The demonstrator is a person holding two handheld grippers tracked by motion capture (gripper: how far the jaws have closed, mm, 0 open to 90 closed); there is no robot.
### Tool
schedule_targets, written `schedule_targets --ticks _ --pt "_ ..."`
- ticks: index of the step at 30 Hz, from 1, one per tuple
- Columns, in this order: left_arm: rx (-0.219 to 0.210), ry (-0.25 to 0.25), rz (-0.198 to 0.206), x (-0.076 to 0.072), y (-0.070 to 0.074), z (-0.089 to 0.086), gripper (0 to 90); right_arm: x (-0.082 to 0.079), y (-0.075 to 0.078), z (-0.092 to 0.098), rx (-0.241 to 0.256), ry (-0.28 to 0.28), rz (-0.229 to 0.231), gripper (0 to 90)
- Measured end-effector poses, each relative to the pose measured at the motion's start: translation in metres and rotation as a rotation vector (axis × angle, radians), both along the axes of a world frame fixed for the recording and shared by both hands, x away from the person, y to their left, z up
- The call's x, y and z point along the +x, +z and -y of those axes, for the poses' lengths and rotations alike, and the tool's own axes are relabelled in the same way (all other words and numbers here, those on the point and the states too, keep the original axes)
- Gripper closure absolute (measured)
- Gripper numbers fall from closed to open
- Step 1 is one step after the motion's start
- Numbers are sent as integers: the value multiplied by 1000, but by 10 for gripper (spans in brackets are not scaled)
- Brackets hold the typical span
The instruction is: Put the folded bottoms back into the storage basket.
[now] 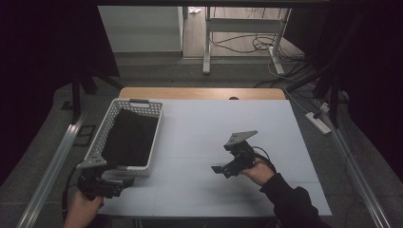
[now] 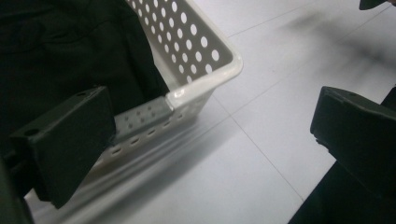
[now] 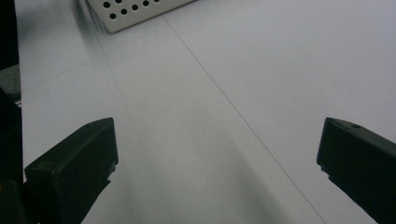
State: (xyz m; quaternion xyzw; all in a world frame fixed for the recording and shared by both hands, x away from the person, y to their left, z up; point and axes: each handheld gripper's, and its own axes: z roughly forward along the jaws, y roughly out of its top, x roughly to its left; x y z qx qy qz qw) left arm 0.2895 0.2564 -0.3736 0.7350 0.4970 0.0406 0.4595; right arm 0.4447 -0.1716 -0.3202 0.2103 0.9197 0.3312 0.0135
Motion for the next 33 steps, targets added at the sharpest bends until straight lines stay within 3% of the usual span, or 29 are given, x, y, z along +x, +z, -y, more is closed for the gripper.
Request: schedule_targets --ticks 15,24,33 --pt "25 12 -29 -15 -10 3 0 -14 5 42 6 -78 3 0" --pt "32 23 -50 -15 -19 2 0 -26 6 63 -14 -116 19 0" --pt "42 50 -42 -15 -20 1 0 -39 9 87 -13 -169 25 0"
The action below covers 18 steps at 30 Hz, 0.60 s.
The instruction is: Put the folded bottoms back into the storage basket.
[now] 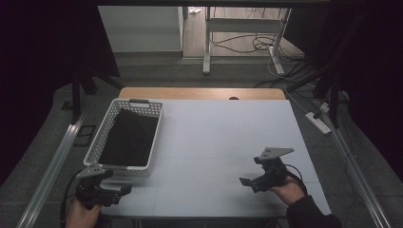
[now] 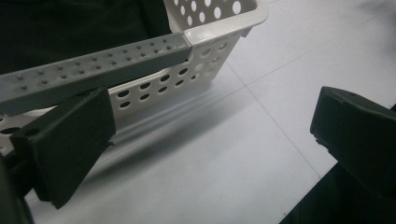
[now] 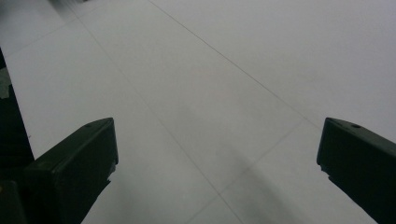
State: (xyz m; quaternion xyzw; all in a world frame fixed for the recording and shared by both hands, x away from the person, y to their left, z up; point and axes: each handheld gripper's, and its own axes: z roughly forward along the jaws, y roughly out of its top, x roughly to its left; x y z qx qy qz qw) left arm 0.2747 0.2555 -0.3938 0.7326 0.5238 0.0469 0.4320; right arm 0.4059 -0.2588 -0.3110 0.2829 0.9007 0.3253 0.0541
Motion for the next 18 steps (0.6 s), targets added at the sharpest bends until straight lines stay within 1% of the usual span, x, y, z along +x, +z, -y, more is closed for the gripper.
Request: schedule_targets --ticks 6,8,16,18 --pt "25 -8 -5 1 0 3 0 -7 1 19 2 -55 -6 0" --pt "29 -6 -5 1 0 3 0 -9 2 25 8 -71 -8 0" --pt "35 1 -2 1 0 3 0 -17 3 46 -3 -129 0 0" --pt "41 2 -3 1 0 3 0 -18 6 49 7 -141 5 0"
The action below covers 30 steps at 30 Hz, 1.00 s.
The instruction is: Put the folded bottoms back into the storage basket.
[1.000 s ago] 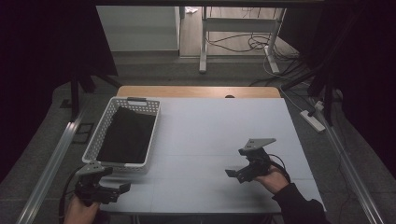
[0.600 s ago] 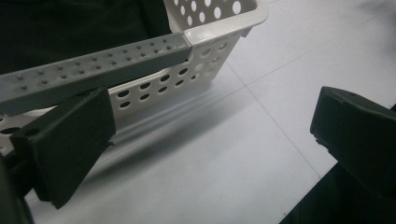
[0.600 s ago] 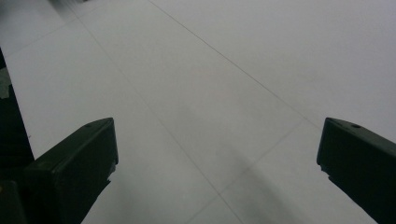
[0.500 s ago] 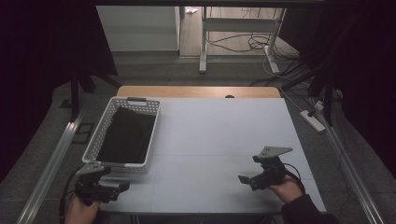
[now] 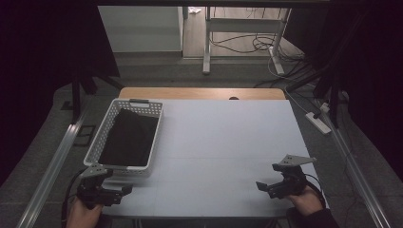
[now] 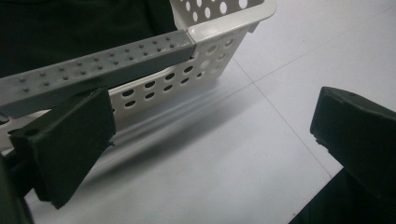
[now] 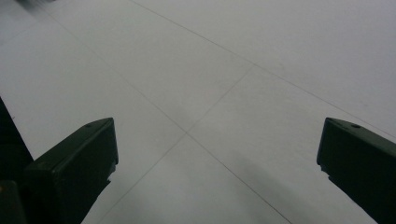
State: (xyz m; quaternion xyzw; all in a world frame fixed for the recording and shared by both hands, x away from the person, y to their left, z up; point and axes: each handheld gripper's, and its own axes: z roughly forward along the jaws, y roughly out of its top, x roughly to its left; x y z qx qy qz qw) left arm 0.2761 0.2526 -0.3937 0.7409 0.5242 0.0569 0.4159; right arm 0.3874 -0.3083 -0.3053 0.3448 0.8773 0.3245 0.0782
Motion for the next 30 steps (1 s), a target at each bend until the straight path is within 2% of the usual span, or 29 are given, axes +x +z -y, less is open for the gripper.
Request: schedule_targets --ticks 9,17,23,30 --pt "2 5 -5 1 -1 0 0 -4 5 12 -8 -44 0 0" --pt "4 1 -7 1 -1 0 0 -9 7 16 -26 -79 18 0" --pt "1 1 -9 1 -1 0 0 -11 9 22 -14 -122 13 0" --pt "-2 1 -12 1 -1 0 0 -14 11 27 -11 -134 18 0"
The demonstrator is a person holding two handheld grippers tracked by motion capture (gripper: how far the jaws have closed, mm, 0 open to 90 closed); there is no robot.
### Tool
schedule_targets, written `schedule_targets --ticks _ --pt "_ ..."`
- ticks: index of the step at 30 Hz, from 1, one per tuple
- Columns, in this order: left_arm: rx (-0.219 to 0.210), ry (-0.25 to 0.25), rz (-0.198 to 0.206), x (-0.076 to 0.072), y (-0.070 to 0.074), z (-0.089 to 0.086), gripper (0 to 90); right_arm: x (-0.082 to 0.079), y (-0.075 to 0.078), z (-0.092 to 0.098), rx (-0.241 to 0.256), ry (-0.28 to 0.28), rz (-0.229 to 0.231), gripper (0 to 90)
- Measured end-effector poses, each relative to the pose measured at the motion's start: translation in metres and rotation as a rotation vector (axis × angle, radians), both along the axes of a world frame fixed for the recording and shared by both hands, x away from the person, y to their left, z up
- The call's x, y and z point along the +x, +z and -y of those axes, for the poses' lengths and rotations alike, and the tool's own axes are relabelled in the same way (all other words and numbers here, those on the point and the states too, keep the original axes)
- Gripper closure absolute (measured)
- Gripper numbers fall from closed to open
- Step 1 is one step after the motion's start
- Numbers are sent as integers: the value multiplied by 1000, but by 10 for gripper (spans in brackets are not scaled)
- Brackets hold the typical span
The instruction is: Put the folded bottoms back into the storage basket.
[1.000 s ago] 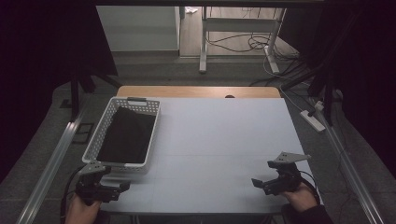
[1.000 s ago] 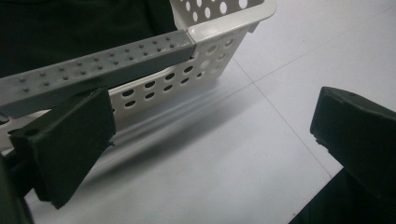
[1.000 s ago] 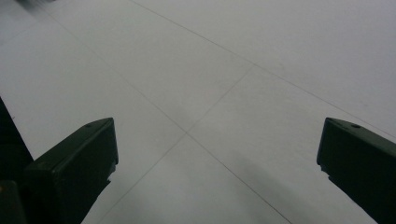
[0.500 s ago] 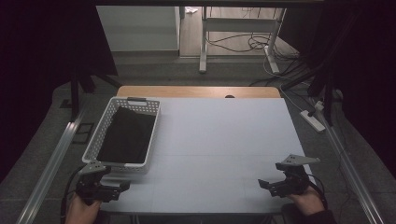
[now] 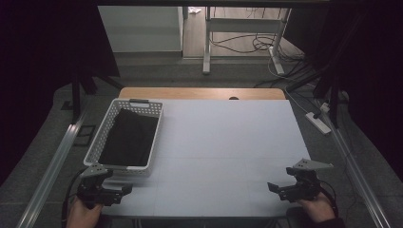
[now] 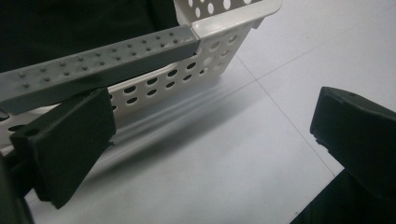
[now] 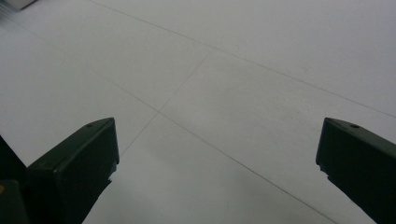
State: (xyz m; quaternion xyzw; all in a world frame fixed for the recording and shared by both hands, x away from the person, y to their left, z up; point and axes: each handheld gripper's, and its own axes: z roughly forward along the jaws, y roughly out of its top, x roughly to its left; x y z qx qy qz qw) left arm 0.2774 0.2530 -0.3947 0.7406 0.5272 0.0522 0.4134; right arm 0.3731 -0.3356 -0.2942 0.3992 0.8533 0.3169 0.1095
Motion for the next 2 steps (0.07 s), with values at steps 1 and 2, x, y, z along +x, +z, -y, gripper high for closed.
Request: schedule_targets --ticks 1,2 --pt "-2 1 0 0 0 0 0 0 0 0 -2 0 3 1" --pt "-1 0 -2 1 0 1 0 0 -1 0 -6 2 4 1"
